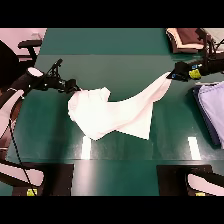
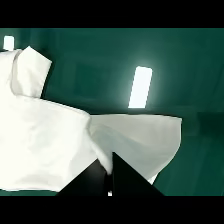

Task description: Fold the shirts.

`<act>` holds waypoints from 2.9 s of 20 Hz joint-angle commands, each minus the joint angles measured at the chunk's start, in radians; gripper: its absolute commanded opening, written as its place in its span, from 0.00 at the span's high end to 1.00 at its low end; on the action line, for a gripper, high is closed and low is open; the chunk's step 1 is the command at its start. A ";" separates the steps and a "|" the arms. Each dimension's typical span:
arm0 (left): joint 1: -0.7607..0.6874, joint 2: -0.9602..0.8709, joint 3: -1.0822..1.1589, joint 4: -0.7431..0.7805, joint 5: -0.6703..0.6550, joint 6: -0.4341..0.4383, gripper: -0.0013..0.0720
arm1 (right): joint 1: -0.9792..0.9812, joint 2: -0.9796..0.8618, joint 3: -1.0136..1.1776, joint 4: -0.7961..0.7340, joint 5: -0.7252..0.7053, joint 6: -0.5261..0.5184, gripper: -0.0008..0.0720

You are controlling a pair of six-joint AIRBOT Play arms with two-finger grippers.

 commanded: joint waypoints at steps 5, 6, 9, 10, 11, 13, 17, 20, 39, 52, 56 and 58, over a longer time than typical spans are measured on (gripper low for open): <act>0.101 0.247 0.270 0.007 -0.151 -0.028 0.94 | 0.000 0.005 0.327 0.000 0.029 -0.001 0.97; 0.117 0.317 0.321 0.007 -0.152 -0.027 0.94 | 0.000 0.014 0.396 -0.001 0.031 -0.001 0.97; 0.142 0.513 0.464 0.013 -0.147 -0.025 0.94 | 0.000 0.078 0.570 -0.003 0.012 -0.028 0.97; 0.142 0.576 0.510 0.019 -0.142 -0.025 0.94 | 0.000 0.113 0.599 -0.004 -0.003 -0.039 0.97; 0.142 0.628 0.550 0.018 -0.139 -0.025 0.94 | 0.000 0.156 0.612 -0.017 -0.030 -0.043 0.97; 0.142 0.724 0.624 0.018 -0.126 -0.025 0.94 | 0.000 0.257 0.585 -0.081 -0.093 -0.043 0.97; 0.142 0.838 0.741 0.046 -0.047 -0.027 0.94 | 0.000 0.409 0.531 -0.186 -0.143 -0.042 0.97; 0.142 0.840 0.817 0.063 -0.014 -0.049 0.94 | 0.000 0.424 0.578 -0.185 -0.138 -0.042 0.97; -0.057 0.043 0.592 0.321 -0.012 -0.104 0.94 | -0.036 -0.321 0.523 -0.282 0.152 0.121 0.97; 0.174 -0.030 0.634 0.329 -0.418 -0.255 0.25 | -0.226 -0.378 0.509 -0.009 0.230 0.027 0.34; 0.223 0.183 0.278 0.389 -0.377 -0.237 0.25 | -0.222 -0.188 0.264 -0.006 0.189 -0.013 0.34; 0.223 0.314 0.035 0.423 -0.346 -0.227 0.25 | -0.222 -0.092 0.104 0.038 0.141 -0.021 0.34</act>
